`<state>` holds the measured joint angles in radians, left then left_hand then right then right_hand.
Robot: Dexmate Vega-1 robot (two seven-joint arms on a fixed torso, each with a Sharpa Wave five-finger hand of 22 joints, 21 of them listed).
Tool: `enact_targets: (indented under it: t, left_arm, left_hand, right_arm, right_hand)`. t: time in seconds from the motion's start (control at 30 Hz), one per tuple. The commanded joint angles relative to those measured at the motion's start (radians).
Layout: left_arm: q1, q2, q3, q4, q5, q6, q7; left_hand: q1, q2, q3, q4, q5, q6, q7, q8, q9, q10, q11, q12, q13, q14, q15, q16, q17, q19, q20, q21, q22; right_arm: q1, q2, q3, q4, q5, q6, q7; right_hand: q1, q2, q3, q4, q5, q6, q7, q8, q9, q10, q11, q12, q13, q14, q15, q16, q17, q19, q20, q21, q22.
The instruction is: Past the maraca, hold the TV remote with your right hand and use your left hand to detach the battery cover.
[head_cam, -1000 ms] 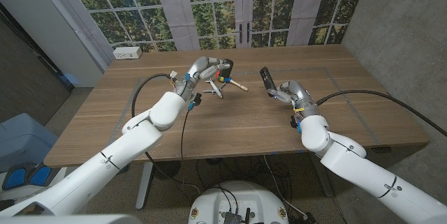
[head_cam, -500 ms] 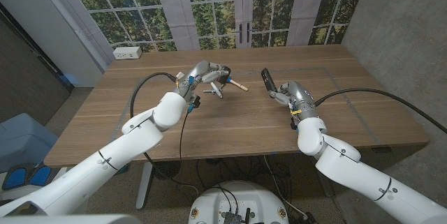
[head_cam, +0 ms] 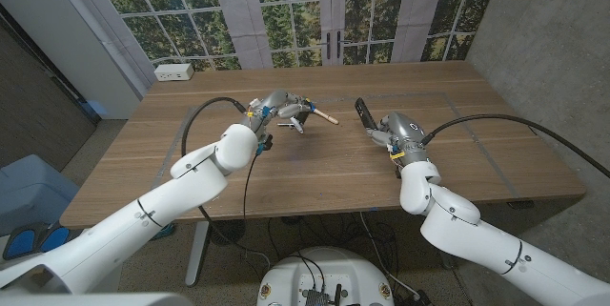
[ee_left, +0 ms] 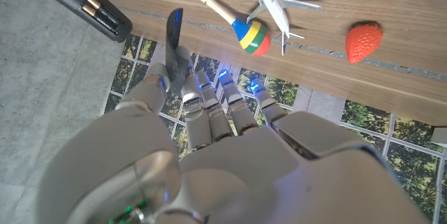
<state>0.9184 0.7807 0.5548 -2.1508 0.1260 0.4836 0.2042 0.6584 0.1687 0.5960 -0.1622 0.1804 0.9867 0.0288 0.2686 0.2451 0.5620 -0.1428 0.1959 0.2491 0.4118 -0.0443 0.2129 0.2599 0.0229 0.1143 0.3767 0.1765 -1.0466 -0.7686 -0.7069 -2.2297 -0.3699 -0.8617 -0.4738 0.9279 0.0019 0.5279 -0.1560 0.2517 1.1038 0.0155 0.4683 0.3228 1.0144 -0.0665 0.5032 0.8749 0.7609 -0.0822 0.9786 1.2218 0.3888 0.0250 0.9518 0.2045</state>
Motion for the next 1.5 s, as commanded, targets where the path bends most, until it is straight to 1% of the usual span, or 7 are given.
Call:
enact_targets:
  t: [0.03,0.27,0.67,0.77,1.13,1.33,1.5]
  left_arm:
    - [-0.057,0.008,0.067,0.006,0.038,0.108,-0.035]
    - [-0.099,0.012,0.123,0.013,0.094,0.164,-0.057]
    - [-0.158,0.007,0.203,0.028,0.183,0.231,-0.107]
    - [-0.168,0.003,0.216,0.034,0.197,0.236,-0.119]
    - [-0.200,0.004,0.260,0.054,0.258,0.242,-0.169]
    - [-0.207,0.005,0.259,0.064,0.252,0.223,-0.205]
    - [-0.217,0.001,0.278,0.070,0.282,0.238,-0.224]
  left_hand:
    - [0.000,0.011,-0.007,-0.003,0.001,0.043,-0.039,-0.007,0.002,-0.013,0.000,0.000,-0.006,-0.018,-0.090,-0.006,-0.007,-0.021,0.007,-0.014,0.001]
    - [0.005,0.003,-0.010,-0.010,0.001,0.054,-0.045,-0.011,-0.001,-0.021,-0.014,0.001,-0.013,-0.026,-0.091,-0.009,-0.017,-0.027,0.008,-0.024,0.000]
    - [0.011,0.001,-0.014,-0.011,0.000,0.061,-0.050,-0.019,-0.006,-0.038,-0.022,-0.001,-0.022,-0.046,-0.086,-0.015,-0.028,-0.040,0.011,-0.039,0.000]
    - [0.011,0.000,-0.016,-0.011,-0.001,0.062,-0.054,-0.020,-0.007,-0.039,-0.024,-0.001,-0.024,-0.050,-0.086,-0.015,-0.030,-0.041,0.013,-0.042,0.000]
    - [0.012,-0.002,-0.020,-0.010,-0.001,0.066,-0.055,-0.026,-0.011,-0.035,-0.026,0.004,-0.029,-0.046,-0.091,-0.011,-0.036,-0.032,0.009,-0.045,0.000]
    - [0.015,-0.003,-0.022,-0.011,-0.001,0.067,-0.058,-0.030,-0.013,-0.034,-0.027,0.006,-0.033,-0.044,-0.094,-0.009,-0.040,-0.023,0.005,-0.047,-0.001]
    - [0.017,-0.002,-0.023,-0.012,-0.001,0.066,-0.052,-0.033,-0.014,-0.034,-0.026,0.007,-0.035,-0.043,-0.096,-0.008,-0.043,-0.018,0.005,-0.048,-0.001]
  right_arm:
    - [0.033,0.014,-0.045,0.029,-0.061,-0.055,0.033]
    - [0.047,0.024,-0.061,0.059,-0.079,-0.059,0.039]
    - [0.105,0.041,-0.135,0.110,-0.174,-0.129,0.071]
    - [0.120,0.046,-0.152,0.117,-0.191,-0.156,0.091]
    - [0.222,0.054,-0.280,0.135,-0.286,-0.302,0.210]
    - [0.261,0.044,-0.301,0.120,-0.258,-0.336,0.287]
    - [0.287,0.038,-0.325,0.122,-0.246,-0.352,0.311]
  right_hand:
    - [0.040,0.051,0.034,-0.012,0.006,0.015,-0.011,0.001,0.000,0.005,-0.008,0.006,0.001,-0.002,-0.132,0.002,0.002,-0.007,-0.003,0.005,0.000]
    - [0.037,0.050,0.038,-0.013,0.007,0.016,-0.011,0.001,0.000,0.005,-0.007,0.007,0.000,-0.001,-0.132,0.001,0.002,-0.009,-0.002,0.009,-0.002]
    - [0.032,0.047,0.047,-0.013,0.009,0.016,-0.014,0.000,0.000,0.000,-0.010,0.007,-0.003,-0.003,-0.132,-0.002,0.002,-0.014,0.000,0.015,-0.004]
    - [0.029,0.045,0.049,-0.012,0.009,0.017,-0.016,-0.001,-0.002,0.001,-0.010,0.006,-0.007,-0.004,-0.132,-0.004,0.001,-0.015,0.000,0.016,-0.004]
    - [0.017,0.043,0.057,-0.009,0.008,0.018,-0.024,-0.004,-0.007,-0.004,-0.019,0.004,-0.011,-0.005,-0.131,-0.013,-0.003,-0.030,0.002,0.017,-0.007]
    - [0.012,0.043,0.062,-0.008,0.007,0.016,-0.029,-0.007,-0.011,-0.001,-0.020,0.000,-0.019,-0.005,-0.132,-0.017,-0.004,-0.032,0.003,0.019,-0.008]
    - [0.009,0.042,0.063,-0.008,0.006,0.014,-0.030,-0.009,-0.014,-0.004,-0.023,-0.001,-0.022,-0.005,-0.133,-0.020,-0.007,-0.038,0.007,0.019,-0.009]
